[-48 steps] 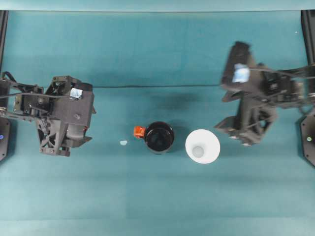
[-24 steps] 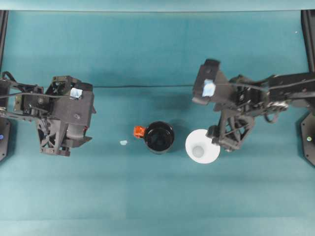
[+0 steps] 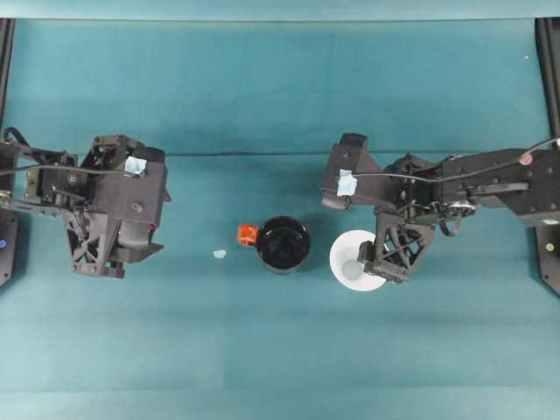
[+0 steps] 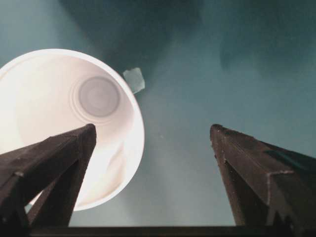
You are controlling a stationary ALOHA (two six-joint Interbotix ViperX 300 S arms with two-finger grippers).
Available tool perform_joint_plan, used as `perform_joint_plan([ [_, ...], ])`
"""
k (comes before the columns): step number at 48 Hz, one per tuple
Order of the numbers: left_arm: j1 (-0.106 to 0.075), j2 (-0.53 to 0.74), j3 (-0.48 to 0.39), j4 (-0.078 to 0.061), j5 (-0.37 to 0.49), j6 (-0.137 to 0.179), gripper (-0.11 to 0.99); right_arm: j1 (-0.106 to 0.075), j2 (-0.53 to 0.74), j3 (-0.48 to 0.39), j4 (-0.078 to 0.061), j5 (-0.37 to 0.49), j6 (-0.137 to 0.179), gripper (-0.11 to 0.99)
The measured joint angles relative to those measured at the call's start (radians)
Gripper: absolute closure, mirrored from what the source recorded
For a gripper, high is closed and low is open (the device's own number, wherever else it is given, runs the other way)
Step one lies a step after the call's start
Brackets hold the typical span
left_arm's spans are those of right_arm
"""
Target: Put the paper cup into the moved red handle cup holder.
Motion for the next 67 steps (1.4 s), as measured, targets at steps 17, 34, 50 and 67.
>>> perform_joint_plan([
  [17,-0.002,0.000,0.000,0.000,0.002,-0.002,0.04,0.000,0.006,-0.003,0.002,-0.009,0.002,0.36],
  [34,-0.002,0.000,-0.002,0.000,0.002,-0.002,0.04,0.000,0.006,-0.006,0.040,-0.011,0.002,0.97],
  [50,-0.002,0.000,-0.002,0.000,0.002,-0.005,0.04,0.000,-0.008,-0.037,0.058,0.037,0.002,0.98],
  [67,-0.002,0.000,-0.002,0.000,0.002,-0.032,0.04,-0.057,-0.101,-0.250,0.046,0.298,0.006,0.98],
])
